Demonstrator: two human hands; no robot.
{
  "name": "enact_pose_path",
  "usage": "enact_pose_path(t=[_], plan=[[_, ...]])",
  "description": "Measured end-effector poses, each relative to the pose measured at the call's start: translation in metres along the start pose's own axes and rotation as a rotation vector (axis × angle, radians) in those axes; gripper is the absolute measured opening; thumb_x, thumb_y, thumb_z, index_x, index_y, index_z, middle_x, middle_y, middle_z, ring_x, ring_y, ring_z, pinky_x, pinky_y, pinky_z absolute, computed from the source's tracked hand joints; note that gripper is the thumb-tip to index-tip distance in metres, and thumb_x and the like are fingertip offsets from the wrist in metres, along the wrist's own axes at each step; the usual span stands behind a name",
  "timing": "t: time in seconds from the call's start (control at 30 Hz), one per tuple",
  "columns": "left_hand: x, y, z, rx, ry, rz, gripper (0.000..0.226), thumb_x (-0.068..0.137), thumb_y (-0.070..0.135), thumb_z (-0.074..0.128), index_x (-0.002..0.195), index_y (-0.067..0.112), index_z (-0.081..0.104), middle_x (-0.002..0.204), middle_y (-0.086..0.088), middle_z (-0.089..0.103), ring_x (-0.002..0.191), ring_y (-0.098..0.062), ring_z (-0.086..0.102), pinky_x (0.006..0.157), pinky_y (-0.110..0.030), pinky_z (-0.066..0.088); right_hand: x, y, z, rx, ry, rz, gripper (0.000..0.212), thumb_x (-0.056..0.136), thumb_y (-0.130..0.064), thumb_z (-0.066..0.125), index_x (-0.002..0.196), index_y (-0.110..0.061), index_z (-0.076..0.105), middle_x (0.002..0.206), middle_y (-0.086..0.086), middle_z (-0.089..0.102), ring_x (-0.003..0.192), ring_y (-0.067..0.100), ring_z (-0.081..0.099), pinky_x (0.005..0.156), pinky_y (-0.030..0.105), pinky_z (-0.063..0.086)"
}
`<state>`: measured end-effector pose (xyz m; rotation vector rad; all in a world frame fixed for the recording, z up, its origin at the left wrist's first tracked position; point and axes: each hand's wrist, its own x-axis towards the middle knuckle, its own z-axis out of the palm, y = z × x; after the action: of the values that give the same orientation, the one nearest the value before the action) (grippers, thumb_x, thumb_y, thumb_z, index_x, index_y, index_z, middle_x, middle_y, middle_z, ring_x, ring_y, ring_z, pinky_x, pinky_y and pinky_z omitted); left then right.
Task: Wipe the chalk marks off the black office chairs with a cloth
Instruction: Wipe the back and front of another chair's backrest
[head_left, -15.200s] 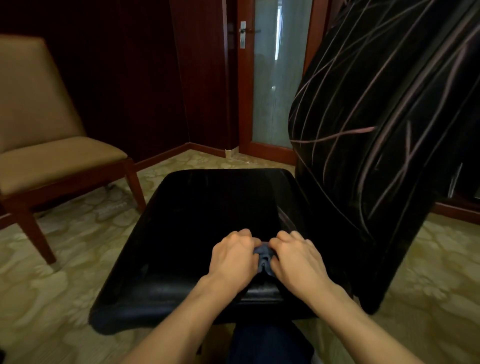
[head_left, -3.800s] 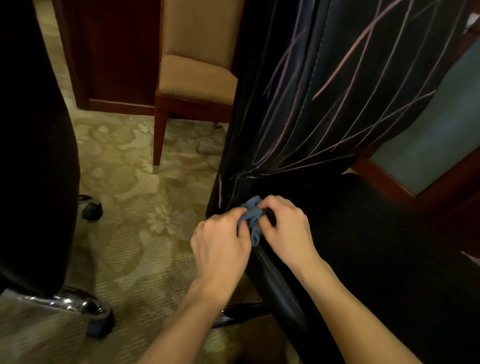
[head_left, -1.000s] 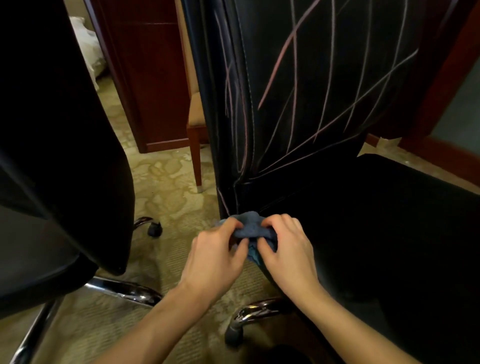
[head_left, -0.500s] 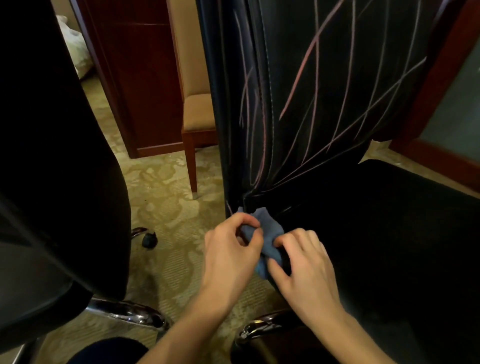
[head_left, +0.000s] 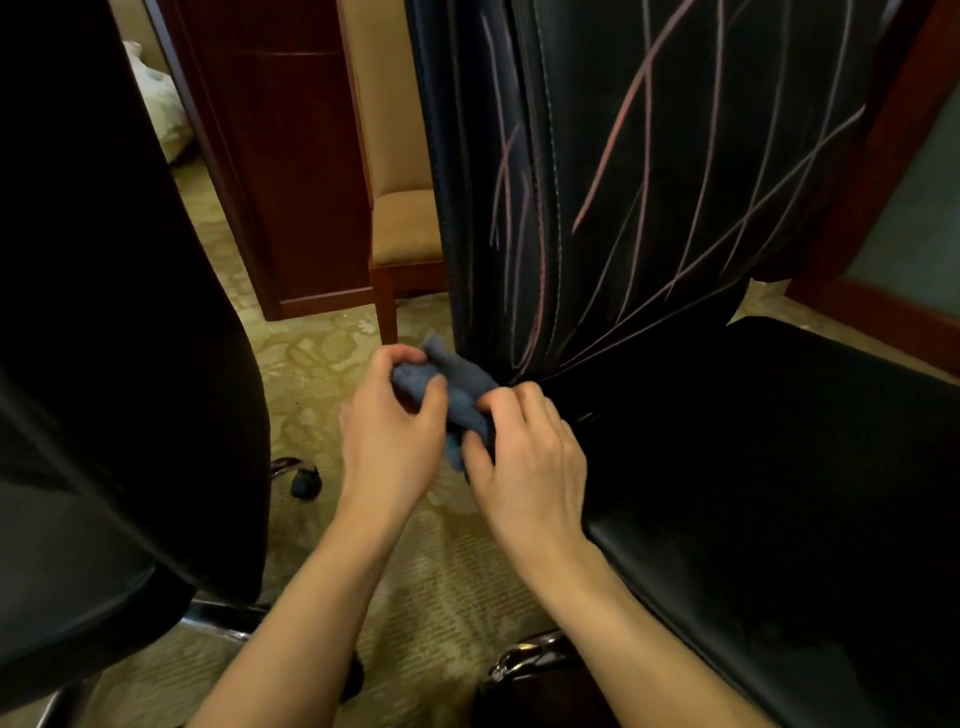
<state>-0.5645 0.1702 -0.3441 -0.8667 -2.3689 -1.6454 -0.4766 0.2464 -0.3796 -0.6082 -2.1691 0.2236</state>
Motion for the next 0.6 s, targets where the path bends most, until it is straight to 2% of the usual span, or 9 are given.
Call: enact_pose_path(t=[0.1,0.2,0.27,0.33,0.47,0.53,0.6], plan=[[0.003,-0.006,0.009,0.024,-0.097,-0.089,0.020,0.091,0.017,0.065,0.105,0.028,0.055,0.089,0.015,0.061,0.089,-0.015,0.063,0.073,-0.027,0.048,-0.009,0.012,0.005,-0.039,-0.033,-0.002,0.028,0.075,-0.024,0.076,0.096,-0.014,0.060,0.089,0.003,0.055,0.077,0.024,0.062,0.056,0.033,0.047],[-0.002,-0.007,0.013,0.102,-0.122,-0.069,0.021,0.091,0.018,0.065,0.105,0.028,0.053,0.091,0.010,0.061,0.095,-0.021,0.061,0.083,-0.037,0.050,-0.014,0.023,0.009,-0.072,-0.060,0.021,0.031,0.072,-0.026,0.080,0.094,-0.015,0.061,0.088,0.002,0.054,0.071,0.021,0.063,0.049,0.026,0.036],[-0.004,-0.009,0.016,0.085,-0.094,-0.061,0.020,0.091,0.018,0.065,0.103,0.028,0.053,0.088,0.011,0.061,0.091,-0.018,0.061,0.078,-0.031,0.048,-0.010,0.027,0.011,-0.086,-0.078,0.052,0.032,0.073,-0.028,0.080,0.095,-0.016,0.059,0.090,0.002,0.053,0.068,0.022,0.063,0.049,0.026,0.031],[-0.009,-0.014,0.021,0.071,-0.065,-0.055,0.018,0.091,0.020,0.067,0.101,0.026,0.053,0.085,0.013,0.060,0.086,-0.014,0.059,0.073,-0.026,0.042,-0.005,0.029,0.011,-0.080,-0.122,0.089,0.029,0.079,-0.028,0.076,0.098,-0.017,0.059,0.094,0.002,0.054,0.072,0.025,0.064,0.051,0.029,0.035],[-0.024,-0.028,0.036,0.039,-0.124,-0.228,0.018,0.088,0.028,0.071,0.094,0.028,0.054,0.090,0.005,0.064,0.096,-0.024,0.061,0.087,-0.044,0.051,-0.003,0.032,0.008,-0.102,-0.278,0.195,0.021,0.093,-0.029,0.062,0.111,-0.019,0.057,0.113,0.000,0.054,0.094,0.027,0.065,0.069,0.036,0.045],[-0.027,-0.036,0.042,-0.064,-0.128,-0.318,0.020,0.080,0.042,0.071,0.088,0.034,0.054,0.087,0.001,0.068,0.090,-0.025,0.066,0.086,-0.052,0.054,0.000,0.033,0.005,-0.093,-0.300,0.213,0.020,0.094,-0.029,0.060,0.112,-0.020,0.056,0.116,-0.001,0.053,0.095,0.028,0.065,0.072,0.037,0.047],[-0.027,-0.039,0.044,-0.151,-0.096,-0.347,0.024,0.072,0.051,0.069,0.087,0.039,0.056,0.085,0.000,0.071,0.084,-0.022,0.069,0.082,-0.053,0.056,0.002,0.032,0.003,-0.105,-0.314,0.187,0.023,0.094,-0.029,0.060,0.114,-0.019,0.055,0.117,0.001,0.052,0.091,0.030,0.065,0.069,0.038,0.046]])
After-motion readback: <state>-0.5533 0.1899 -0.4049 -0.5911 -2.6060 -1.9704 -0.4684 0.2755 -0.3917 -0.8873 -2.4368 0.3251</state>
